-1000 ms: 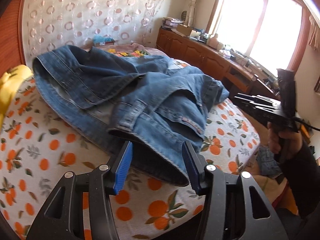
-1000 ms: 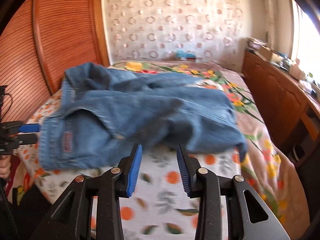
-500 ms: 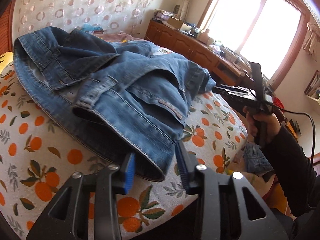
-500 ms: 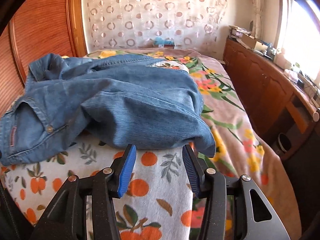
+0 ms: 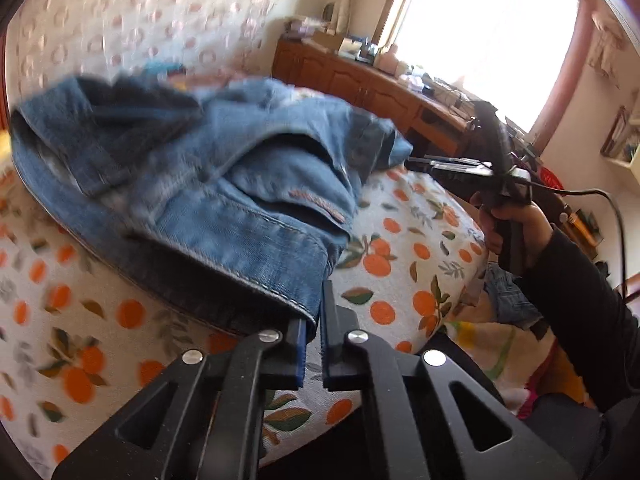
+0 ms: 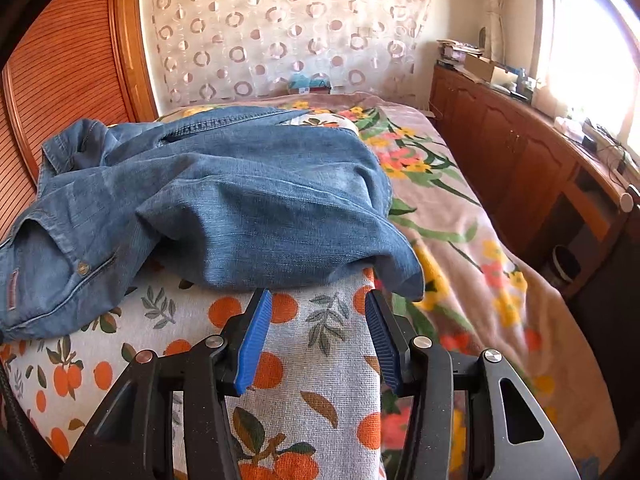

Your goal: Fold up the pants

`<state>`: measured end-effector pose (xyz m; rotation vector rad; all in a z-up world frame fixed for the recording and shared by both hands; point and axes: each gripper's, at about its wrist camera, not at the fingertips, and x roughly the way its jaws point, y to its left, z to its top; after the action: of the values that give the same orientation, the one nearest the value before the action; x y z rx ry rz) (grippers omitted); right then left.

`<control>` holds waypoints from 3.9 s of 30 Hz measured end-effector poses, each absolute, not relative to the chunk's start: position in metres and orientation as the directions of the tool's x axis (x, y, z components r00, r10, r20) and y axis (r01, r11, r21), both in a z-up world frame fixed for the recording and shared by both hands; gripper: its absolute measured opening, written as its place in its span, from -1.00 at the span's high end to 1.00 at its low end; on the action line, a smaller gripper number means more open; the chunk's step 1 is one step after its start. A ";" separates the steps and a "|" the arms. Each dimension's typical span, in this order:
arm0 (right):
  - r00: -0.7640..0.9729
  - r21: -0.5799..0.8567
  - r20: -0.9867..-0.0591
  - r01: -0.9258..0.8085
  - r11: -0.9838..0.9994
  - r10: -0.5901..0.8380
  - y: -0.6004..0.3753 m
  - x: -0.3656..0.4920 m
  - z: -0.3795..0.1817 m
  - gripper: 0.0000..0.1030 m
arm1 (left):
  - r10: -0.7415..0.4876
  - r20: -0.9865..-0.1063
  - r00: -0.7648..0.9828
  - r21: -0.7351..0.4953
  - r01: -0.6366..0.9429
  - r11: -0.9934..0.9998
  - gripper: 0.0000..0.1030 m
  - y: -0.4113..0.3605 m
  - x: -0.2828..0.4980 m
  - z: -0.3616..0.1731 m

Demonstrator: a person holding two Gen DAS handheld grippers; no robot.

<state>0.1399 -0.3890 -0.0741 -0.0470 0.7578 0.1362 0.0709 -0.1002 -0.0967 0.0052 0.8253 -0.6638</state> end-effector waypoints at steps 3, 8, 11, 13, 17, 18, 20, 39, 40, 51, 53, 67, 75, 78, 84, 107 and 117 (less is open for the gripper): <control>0.721 0.000 -0.687 -0.123 0.992 0.090 -0.391 0.141 -0.076 0.02 | -0.534 -0.635 0.558 -0.209 0.541 0.814 0.94 -0.086 0.065 -0.069; 0.751 0.022 -0.655 -0.094 0.995 0.085 -0.398 0.136 -0.073 0.00 | -0.515 -0.550 0.658 -0.187 0.504 0.843 0.95 -0.054 0.069 -0.018; 0.756 0.037 -0.647 -0.095 0.995 0.096 -0.401 0.131 -0.076 -0.01 | -0.488 -0.526 0.697 -0.160 0.482 0.861 0.95 -0.040 0.074 0.001; 0.756 0.041 -0.647 -0.095 0.995 0.099 -0.403 0.128 -0.078 -0.01 | -0.483 -0.523 0.702 -0.165 0.473 0.865 0.95 -0.034 0.077 0.003; 0.748 0.027 -0.657 -0.106 0.994 0.097 -0.412 0.123 -0.081 -0.02 | -0.480 -0.545 0.688 -0.176 0.467 0.867 0.95 -0.036 0.080 -0.010; 0.744 0.005 -0.663 -0.107 0.994 0.084 -0.415 0.125 -0.082 -0.02 | -0.480 -0.550 0.683 -0.179 0.465 0.867 0.95 -0.035 0.081 -0.012; 0.730 -0.019 -0.680 -0.111 0.994 0.069 -0.421 0.130 -0.083 -0.02 | -0.477 -0.557 0.680 -0.184 0.459 0.869 0.95 -0.036 0.082 -0.019; 0.758 0.059 -0.622 -0.206 0.977 0.198 -0.463 0.119 -0.034 0.98 | -0.465 -0.495 0.734 -0.131 0.466 0.875 0.95 -0.025 0.043 0.029; 0.760 0.042 -0.619 -0.219 0.975 0.198 -0.465 0.108 -0.028 0.98 | -0.464 -0.500 0.731 -0.133 0.465 0.876 0.95 -0.023 0.036 0.029; 0.700 0.016 -0.683 -0.268 0.963 0.206 -0.487 0.043 -0.038 0.98 | -0.457 -0.630 0.628 -0.178 0.455 0.872 0.95 -0.018 -0.005 -0.031; 0.684 0.014 -0.702 -0.267 0.964 0.200 -0.486 0.045 -0.043 0.98 | -0.451 -0.646 0.616 -0.173 0.458 0.872 0.94 -0.021 -0.009 -0.037; 0.739 0.005 -0.648 -0.237 0.971 0.184 -0.479 0.028 -0.005 0.66 | -0.394 -0.631 0.669 -0.104 0.430 0.897 0.28 0.000 -0.010 -0.021; 0.764 0.035 -0.582 -0.320 0.947 0.280 -0.428 0.064 -0.016 0.36 | -0.380 -0.625 0.682 -0.122 0.396 0.910 0.05 0.001 0.038 -0.037; 0.747 0.047 -0.585 -0.359 0.932 0.317 -0.401 0.091 -0.035 0.29 | -0.364 -0.640 0.677 -0.132 0.369 0.920 0.05 0.000 0.060 -0.047; 0.694 0.057 -0.639 -0.387 0.920 0.331 -0.355 0.151 -0.083 0.28 | -0.342 -0.681 0.647 -0.142 0.341 0.929 0.05 -0.003 0.105 -0.075; 0.683 0.100 -0.666 -0.316 0.943 0.299 -0.334 0.188 -0.114 0.28 | -0.456 -0.696 0.555 -0.198 0.462 0.864 0.83 -0.054 0.079 -0.097; 0.676 0.083 -0.682 -0.309 0.948 0.280 -0.332 0.189 -0.109 0.28 | -0.489 -0.718 0.496 -0.237 0.486 0.841 0.83 -0.075 0.074 -0.116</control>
<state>0.1887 -0.3318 -0.1086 -0.0401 0.7598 0.3309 0.0739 -0.0752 -0.1161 -0.0040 0.8705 -0.5903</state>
